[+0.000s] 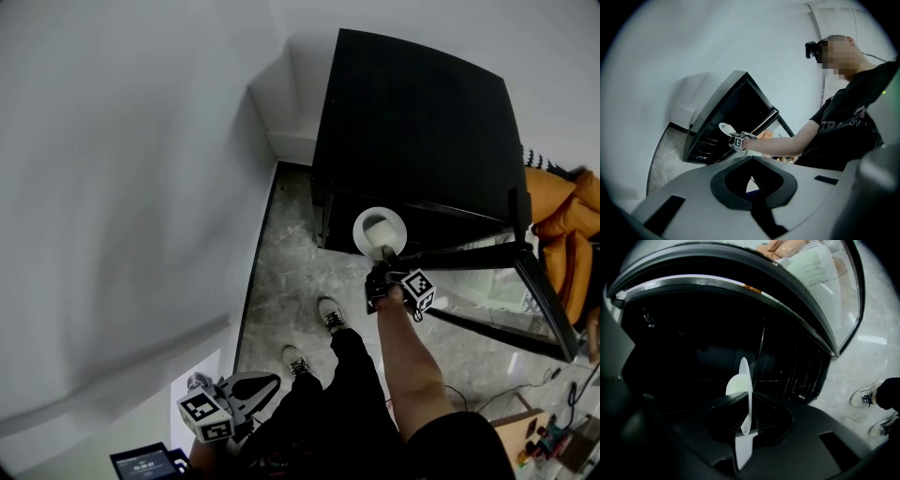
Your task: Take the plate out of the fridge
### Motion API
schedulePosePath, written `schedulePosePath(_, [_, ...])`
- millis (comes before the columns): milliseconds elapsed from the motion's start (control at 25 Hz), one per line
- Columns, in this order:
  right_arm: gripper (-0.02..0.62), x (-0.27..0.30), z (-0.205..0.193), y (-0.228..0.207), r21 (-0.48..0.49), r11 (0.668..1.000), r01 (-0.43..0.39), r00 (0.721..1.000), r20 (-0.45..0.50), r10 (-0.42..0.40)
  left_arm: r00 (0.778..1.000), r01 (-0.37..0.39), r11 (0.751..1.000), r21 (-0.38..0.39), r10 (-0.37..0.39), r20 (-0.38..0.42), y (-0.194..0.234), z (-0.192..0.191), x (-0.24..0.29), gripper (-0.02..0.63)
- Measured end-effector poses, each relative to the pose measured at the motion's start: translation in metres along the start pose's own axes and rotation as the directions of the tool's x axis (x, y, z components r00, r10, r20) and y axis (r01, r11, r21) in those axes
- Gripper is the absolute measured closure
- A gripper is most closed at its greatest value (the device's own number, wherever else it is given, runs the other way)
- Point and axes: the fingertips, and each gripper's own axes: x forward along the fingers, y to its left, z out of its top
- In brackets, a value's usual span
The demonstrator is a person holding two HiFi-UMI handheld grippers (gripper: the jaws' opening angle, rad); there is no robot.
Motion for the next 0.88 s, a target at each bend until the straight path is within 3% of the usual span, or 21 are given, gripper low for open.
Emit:
schedulePosePath(240, [0.571, -0.057, -0.022, 0.008, -0.047, 0.999, 0.009, 0.999, -0.049, -0.011, 0.999, 0.045, 0.997, 0.055, -0.045, 0.0, -0.014, -0.006, -0.009, 0.607])
schedulePosePath(400, [0.571, -0.127, -0.04, 0.032, -0.078, 0.995, -0.057, 0.994, -0.102, 0.049, 0.997, 0.083, 0.988, 0.133, -0.083, -0.009, -0.033, -0.024, -0.02, 0.607])
schedulePosePath(680, [0.571, -0.227, -0.069, 0.125, -0.105, 0.969, -0.225, 0.965, -0.16, 0.207, 0.984, 0.172, 0.961, 0.218, -0.176, -0.001, -0.049, -0.026, -0.027, 0.607])
schedulePosePath(880, [0.571, -0.262, -0.051, 0.225, -0.175, 0.922, -0.345, 0.938, -0.099, 0.332, 0.973, 0.225, 0.93, 0.292, -0.231, -0.015, -0.06, -0.024, -0.025, 0.607])
